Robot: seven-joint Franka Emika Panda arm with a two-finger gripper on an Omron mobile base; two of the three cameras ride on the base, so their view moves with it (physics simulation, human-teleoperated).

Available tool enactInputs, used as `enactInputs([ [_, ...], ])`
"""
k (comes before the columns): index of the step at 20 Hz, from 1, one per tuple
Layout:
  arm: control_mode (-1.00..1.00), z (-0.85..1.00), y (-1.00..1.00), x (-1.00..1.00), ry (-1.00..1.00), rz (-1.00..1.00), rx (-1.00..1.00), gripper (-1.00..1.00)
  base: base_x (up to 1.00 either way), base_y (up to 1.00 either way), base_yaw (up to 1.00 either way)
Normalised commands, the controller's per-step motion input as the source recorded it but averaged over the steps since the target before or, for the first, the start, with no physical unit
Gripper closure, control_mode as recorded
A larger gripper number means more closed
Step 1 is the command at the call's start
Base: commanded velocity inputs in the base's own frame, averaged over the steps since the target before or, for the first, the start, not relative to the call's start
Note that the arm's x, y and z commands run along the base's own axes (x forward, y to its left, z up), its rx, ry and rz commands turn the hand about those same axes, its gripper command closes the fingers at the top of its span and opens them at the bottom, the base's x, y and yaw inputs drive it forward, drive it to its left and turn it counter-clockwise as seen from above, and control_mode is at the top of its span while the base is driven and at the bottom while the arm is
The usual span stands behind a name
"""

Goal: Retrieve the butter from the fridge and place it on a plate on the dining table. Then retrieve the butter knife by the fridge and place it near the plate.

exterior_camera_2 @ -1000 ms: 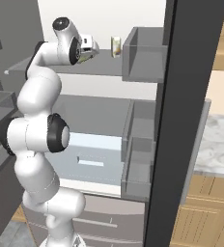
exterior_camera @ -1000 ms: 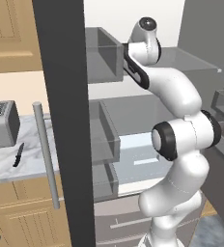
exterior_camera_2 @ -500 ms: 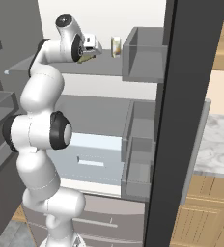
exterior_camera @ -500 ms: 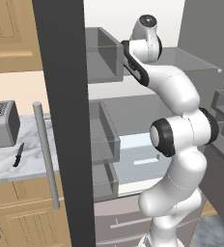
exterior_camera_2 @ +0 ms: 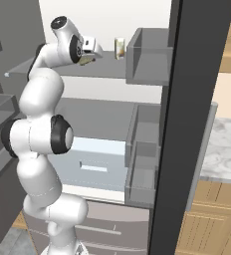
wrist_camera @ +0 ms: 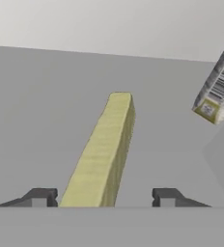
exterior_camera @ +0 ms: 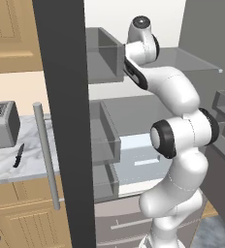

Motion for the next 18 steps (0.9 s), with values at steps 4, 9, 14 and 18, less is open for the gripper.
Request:
enactInputs([
  [4, -1.0, -0.22, -0.02, 0.15, 0.0, 0.0, 0.01, 1.0, 0.0, 0.0, 0.0],
  [9, -1.0, -0.12, -0.21, 0.03, 0.01, 0.0, 0.02, 1.0, 0.0, 0.0, 0.0],
  [14, -1.0, -0.02, -0.35, -0.48, -0.01, 0.02, 0.0, 1.0, 0.0, 0.0, 0.0],
  [18, -1.0, 0.0, -0.27, -1.0, -0.02, 0.1, 0.0, 1.0, 0.0, 0.0, 0.0],
])
